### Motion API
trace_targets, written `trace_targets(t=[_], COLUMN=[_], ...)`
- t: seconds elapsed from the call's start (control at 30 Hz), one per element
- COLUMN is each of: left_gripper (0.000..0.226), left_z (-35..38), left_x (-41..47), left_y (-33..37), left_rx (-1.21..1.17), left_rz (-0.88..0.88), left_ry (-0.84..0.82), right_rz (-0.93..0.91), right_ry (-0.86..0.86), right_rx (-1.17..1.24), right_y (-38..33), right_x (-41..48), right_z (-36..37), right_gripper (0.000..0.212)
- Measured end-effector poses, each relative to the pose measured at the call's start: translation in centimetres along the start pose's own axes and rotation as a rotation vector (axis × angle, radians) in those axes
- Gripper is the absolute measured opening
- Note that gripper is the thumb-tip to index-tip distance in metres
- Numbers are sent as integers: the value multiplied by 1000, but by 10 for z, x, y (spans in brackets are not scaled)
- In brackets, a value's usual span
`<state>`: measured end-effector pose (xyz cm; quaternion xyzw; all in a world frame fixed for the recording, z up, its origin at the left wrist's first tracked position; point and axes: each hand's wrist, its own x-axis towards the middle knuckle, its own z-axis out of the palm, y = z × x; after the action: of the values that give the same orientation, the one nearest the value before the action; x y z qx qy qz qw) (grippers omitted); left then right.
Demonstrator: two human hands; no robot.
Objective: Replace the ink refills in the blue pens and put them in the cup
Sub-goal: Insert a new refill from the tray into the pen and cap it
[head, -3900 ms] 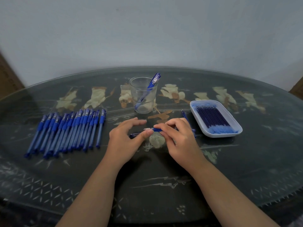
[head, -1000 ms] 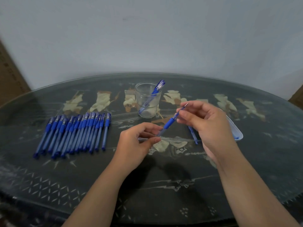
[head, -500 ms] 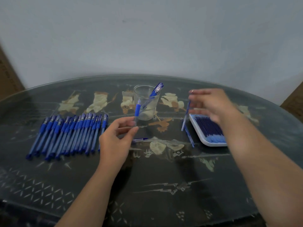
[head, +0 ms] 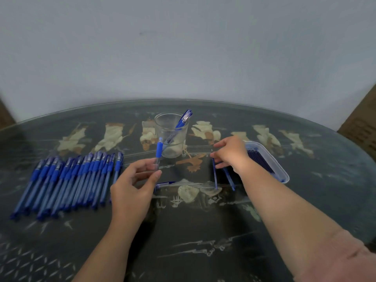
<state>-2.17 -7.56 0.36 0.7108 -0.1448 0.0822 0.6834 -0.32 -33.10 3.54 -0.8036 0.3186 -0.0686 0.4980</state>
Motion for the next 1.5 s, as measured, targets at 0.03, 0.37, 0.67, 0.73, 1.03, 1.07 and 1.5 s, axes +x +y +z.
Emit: trace_targets(t=[0.03,0.37,0.67,0.73,1.03,1.07,1.5], left_gripper=[30,30,31,30,31,31,32], left_z=[0,0,0,-1,-1,-2,-2], left_x=[0,-1,-1,-1,-1,-1,-1], left_y=[0,1,1,1,0,0,0], left_rx=[-5,-13,-3,1,2,2,29], left_rz=[0,-8,-10,-8,-12,-15,-24], left_ry=[-3,-30,-43,-46,-49,-50,-53], right_rz=[-8,-58,-126,-136,-165,-172,-180], right_ry=[12,83,198,206,209,206,194], right_rx=[-20,-193,-358,-383,-387,-390,-483], right_y=[1,4,4,4,4,4,9], right_x=[1,1,-2,-3,-9,-11,-34], right_z=[1,8,13,12,13,13,9], right_gripper=[27,34,30,30,32,32,44])
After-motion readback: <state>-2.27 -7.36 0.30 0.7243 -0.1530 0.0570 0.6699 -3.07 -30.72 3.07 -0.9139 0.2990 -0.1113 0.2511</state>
